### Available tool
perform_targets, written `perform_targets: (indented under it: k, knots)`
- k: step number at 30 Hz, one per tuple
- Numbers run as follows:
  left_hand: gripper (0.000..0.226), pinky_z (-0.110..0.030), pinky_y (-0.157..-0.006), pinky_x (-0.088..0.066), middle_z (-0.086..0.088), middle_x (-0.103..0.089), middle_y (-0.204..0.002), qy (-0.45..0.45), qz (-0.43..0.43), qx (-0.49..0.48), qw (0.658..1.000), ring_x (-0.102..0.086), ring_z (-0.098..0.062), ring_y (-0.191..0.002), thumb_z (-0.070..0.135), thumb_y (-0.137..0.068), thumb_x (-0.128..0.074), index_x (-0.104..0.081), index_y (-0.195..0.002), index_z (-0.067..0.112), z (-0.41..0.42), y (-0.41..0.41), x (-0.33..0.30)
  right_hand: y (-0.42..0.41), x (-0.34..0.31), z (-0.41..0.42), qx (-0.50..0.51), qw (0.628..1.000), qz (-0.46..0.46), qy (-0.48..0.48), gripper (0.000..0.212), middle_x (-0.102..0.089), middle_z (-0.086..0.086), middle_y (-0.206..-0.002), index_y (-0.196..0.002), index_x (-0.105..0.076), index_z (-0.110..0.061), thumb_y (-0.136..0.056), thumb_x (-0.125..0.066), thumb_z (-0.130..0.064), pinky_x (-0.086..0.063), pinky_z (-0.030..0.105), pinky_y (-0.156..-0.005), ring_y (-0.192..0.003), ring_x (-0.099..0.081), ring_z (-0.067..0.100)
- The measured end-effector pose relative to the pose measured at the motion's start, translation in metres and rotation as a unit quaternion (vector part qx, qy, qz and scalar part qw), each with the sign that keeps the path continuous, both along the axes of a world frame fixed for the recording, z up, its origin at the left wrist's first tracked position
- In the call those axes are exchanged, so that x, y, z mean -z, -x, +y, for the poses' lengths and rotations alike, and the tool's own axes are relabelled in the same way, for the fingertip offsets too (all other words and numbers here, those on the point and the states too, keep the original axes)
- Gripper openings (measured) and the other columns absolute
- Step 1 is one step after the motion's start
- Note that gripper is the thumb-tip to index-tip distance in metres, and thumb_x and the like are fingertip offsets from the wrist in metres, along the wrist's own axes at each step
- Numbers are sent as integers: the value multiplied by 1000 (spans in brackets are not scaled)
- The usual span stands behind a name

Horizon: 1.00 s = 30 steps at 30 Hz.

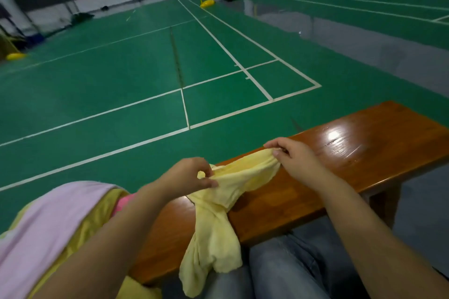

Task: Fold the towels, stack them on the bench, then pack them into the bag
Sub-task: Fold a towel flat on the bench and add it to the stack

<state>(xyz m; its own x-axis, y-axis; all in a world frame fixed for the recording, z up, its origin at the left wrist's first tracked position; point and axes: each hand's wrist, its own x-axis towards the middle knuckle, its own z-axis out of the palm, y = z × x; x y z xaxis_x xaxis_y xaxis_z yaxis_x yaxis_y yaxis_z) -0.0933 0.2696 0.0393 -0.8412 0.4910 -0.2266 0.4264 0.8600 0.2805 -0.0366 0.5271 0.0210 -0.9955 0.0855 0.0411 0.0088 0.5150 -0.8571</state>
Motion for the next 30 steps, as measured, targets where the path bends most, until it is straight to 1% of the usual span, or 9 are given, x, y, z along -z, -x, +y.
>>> perform_targets:
  k: [6,8,12,15,18,20,24,27,30]
  knots:
    - [27,-23,-72,-36,7,-54,-86,7,120,28,992,-50,-12,-82,37,-79,-76,-66,-91,15,-18,11,-74,25,-67,-18,-38,992,77,-94,28,-56,0,-112,-113,-62,-18,-97,-41,-9,-44,30,-86,-102,-53,17]
    - [21,-27,-65,-35,6,-51,-75,-39,178,7,983,-48,-17,-73,29,-80,-76,-57,-78,19,-25,15,-102,30,-88,-25,-38,986,112,-117,27,-56,2,-112,-111,-62,-17,-94,-42,-8,-45,32,-85,-101,-54,20]
    - [36,-19,-52,-29,4,-42,-62,-195,257,-92,942,-36,-11,-57,12,-81,-71,-40,-66,21,-34,22,-154,48,-135,-41,-33,972,198,-125,28,-53,0,-106,-109,-60,-16,-90,-44,-3,-41,29,-80,-96,-52,18]
    - [32,-26,-56,-33,2,-44,-67,-288,287,-152,901,-38,-15,-61,7,-80,-71,-43,-72,20,-37,29,-192,66,-182,-53,-25,953,270,-136,31,-53,3,-103,-107,-60,-14,-87,-42,2,-35,27,-75,-94,-51,21]
    - [20,-24,-56,-36,3,-46,-75,-353,310,-184,864,-43,-14,-66,8,-84,-69,-55,-98,15,-40,31,-242,77,-243,-65,-22,928,341,-149,36,-50,2,-101,-110,-59,-10,-85,-39,7,-30,23,-73,-95,-50,21]
    - [19,-26,-61,-38,4,-49,-76,-367,346,-178,845,-46,-15,-71,11,-88,-64,-61,-106,14,-41,26,-285,78,-290,-74,-11,905,405,-126,38,-55,6,-105,-111,-59,-9,-85,-38,9,-32,21,-72,-96,-52,22]
    - [7,-28,-60,-39,0,-52,-69,-403,400,-166,806,-44,-15,-63,18,-89,-64,-63,-87,11,-41,10,-354,69,-357,-88,4,885,465,19,23,-56,-1,-98,-108,-56,-12,-98,-37,-3,-40,19,-71,-89,-52,14]
    - [17,-27,-58,-37,-3,-50,-70,-382,380,-185,822,-43,-17,-65,21,-88,-65,-59,-84,5,-53,4,-371,68,-368,-96,-11,886,458,71,17,-53,-5,-89,-105,-54,-14,-99,-39,-7,-46,23,-72,-83,-53,12]
    - [18,-29,-65,-40,-5,-53,-74,-302,364,-230,851,-47,-21,-71,20,-86,-66,-62,-87,2,-69,1,-360,69,-353,-105,-55,890,451,29,18,-56,0,-91,-104,-53,-18,-98,-40,-6,-45,18,-64,-79,-54,14]
